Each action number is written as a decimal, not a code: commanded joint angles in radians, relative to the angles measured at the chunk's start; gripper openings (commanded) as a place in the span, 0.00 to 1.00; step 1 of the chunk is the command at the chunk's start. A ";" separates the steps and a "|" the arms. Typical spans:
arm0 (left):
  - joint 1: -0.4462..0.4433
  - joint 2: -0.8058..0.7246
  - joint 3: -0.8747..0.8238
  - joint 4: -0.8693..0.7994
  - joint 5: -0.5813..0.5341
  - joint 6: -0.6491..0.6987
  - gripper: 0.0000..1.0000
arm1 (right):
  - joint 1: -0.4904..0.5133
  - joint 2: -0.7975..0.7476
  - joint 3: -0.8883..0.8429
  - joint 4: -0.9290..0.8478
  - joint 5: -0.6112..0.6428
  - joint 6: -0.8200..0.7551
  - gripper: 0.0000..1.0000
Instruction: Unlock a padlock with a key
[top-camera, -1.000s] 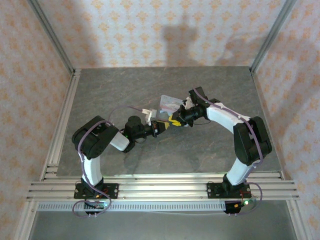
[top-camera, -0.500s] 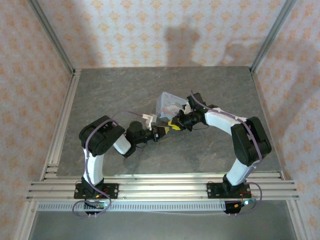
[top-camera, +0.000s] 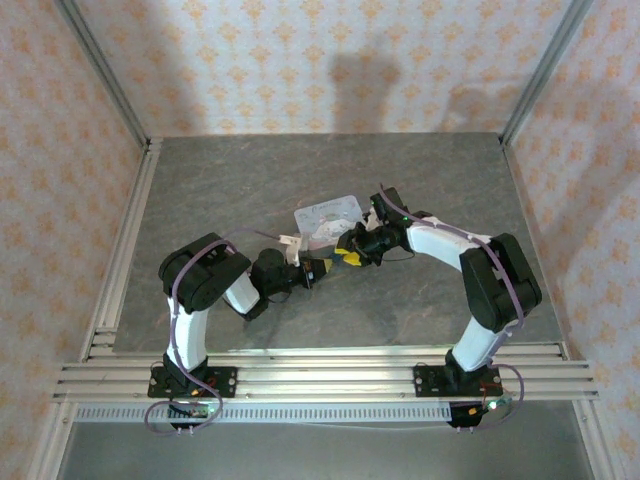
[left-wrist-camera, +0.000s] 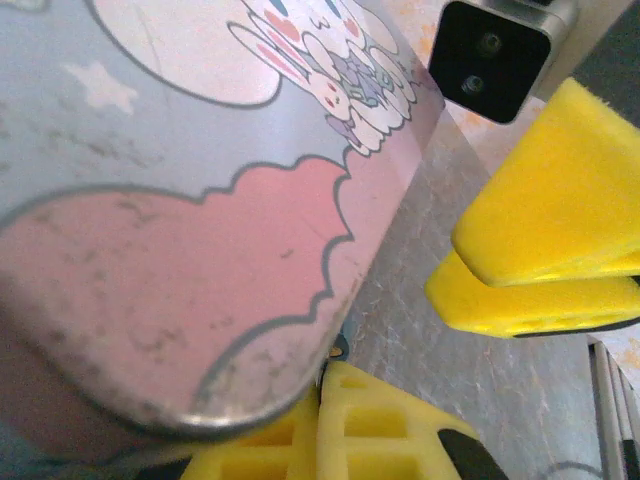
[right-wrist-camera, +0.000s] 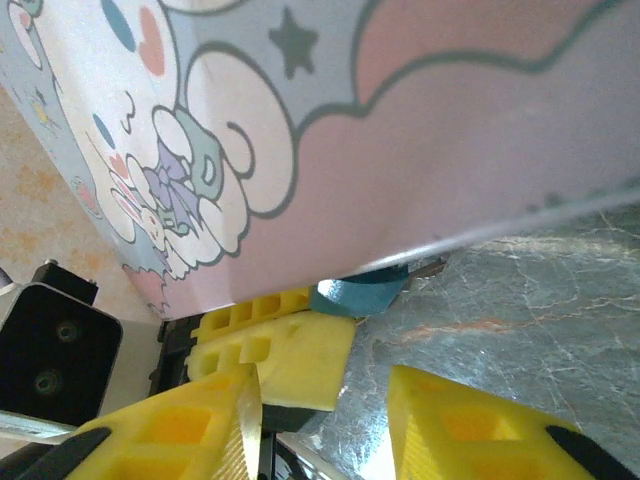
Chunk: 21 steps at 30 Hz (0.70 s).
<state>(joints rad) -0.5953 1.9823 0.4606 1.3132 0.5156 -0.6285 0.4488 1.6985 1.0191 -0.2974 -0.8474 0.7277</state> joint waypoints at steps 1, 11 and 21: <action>0.001 0.004 -0.023 -0.001 -0.051 0.021 0.00 | 0.005 -0.058 -0.008 -0.026 0.047 0.012 0.39; 0.001 0.000 -0.037 -0.002 -0.060 0.018 0.00 | 0.074 -0.135 -0.140 0.177 0.255 0.156 0.47; -0.005 -0.007 -0.048 -0.003 -0.057 0.008 0.00 | 0.152 -0.141 -0.241 0.397 0.420 0.258 0.51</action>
<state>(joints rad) -0.5961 1.9812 0.4400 1.3376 0.4881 -0.6285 0.5911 1.5795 0.8062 -0.0143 -0.5194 0.9348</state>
